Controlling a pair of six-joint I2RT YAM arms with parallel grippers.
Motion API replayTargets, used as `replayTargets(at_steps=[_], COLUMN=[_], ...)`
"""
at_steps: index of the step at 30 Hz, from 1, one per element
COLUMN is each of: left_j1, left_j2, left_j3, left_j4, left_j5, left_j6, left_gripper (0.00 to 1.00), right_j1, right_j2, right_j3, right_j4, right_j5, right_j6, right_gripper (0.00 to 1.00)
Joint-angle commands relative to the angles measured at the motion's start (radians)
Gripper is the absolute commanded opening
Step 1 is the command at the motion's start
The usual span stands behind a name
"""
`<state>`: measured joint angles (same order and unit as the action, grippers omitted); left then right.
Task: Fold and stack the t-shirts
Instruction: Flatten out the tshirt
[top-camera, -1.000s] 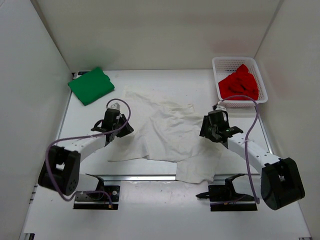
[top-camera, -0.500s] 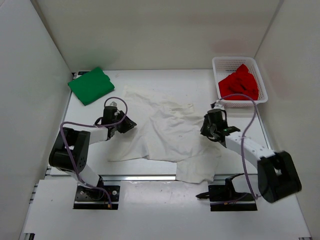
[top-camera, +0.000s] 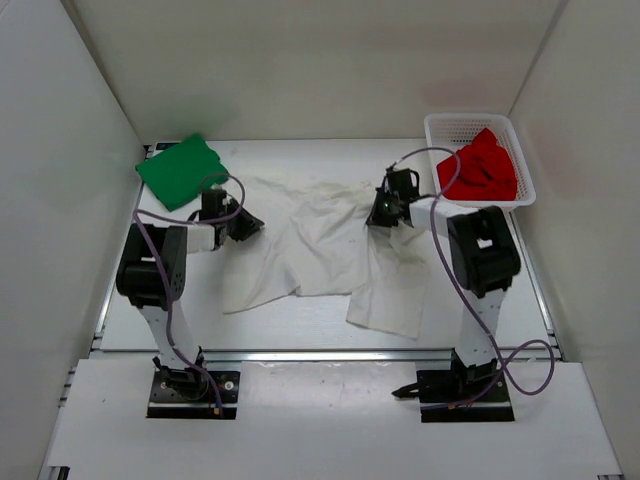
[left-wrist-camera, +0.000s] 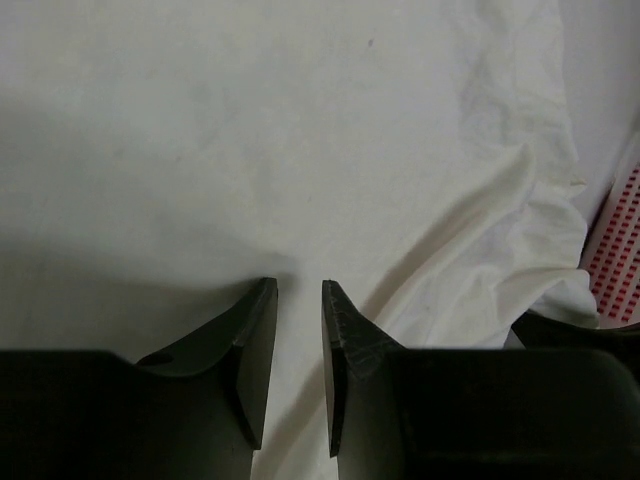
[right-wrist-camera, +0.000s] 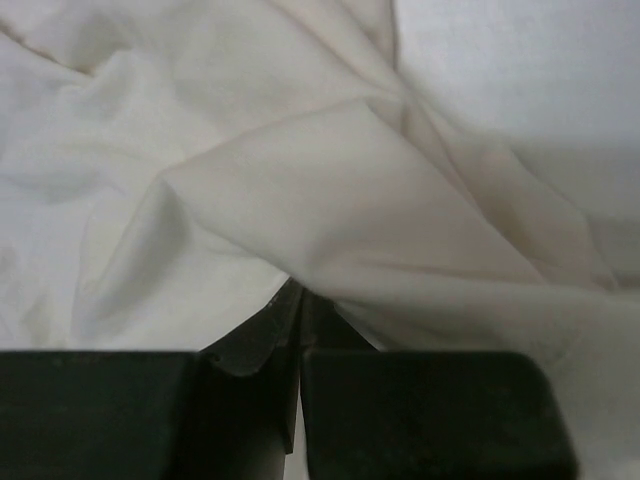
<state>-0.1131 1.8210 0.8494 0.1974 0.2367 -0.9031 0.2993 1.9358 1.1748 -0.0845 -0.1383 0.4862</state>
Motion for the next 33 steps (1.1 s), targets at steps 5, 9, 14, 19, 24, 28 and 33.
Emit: replayTargets(at_steps=[5, 9, 14, 19, 24, 28, 33], left_j1=[0.032, -0.022, -0.164, -0.332, -0.186, 0.001, -0.042], left_j2=[0.195, 0.06, -0.179, -0.403, -0.534, -0.734, -0.749], left_j3=[0.473, 0.452, 0.328, 0.131, 0.019, -0.245, -0.292], left_j4=[-0.194, -0.224, -0.35, -0.322, -0.447, -0.282, -0.369], left_j5=[0.058, -0.026, -0.235, -0.17, 0.045, 0.243, 0.148], left_j6=[0.091, 0.161, 0.266, 0.371, 0.397, 0.325, 0.331], left_gripper=[0.35, 0.34, 0.03, 0.98, 0.99, 0.99, 0.99], right_j1=[-0.017, 0.006, 0.038, 0.041, 0.067, 0.055, 0.08], right_j2=[0.308, 0.23, -0.192, -0.354, -0.458, -0.578, -0.67], right_j3=[0.615, 0.761, 0.32, 0.027, -0.075, -0.222, -0.375], right_j4=[-0.211, -0.328, -0.106, -0.015, -0.063, -0.055, -0.041], right_j5=[-0.08, -0.078, -0.026, -0.029, -0.04, -0.047, -0.047], right_j6=[-0.058, -0.132, -0.095, 0.018, 0.003, 0.014, 0.038], right_gripper=[0.0, 0.08, 0.29, 0.06, 0.01, 0.0, 0.0])
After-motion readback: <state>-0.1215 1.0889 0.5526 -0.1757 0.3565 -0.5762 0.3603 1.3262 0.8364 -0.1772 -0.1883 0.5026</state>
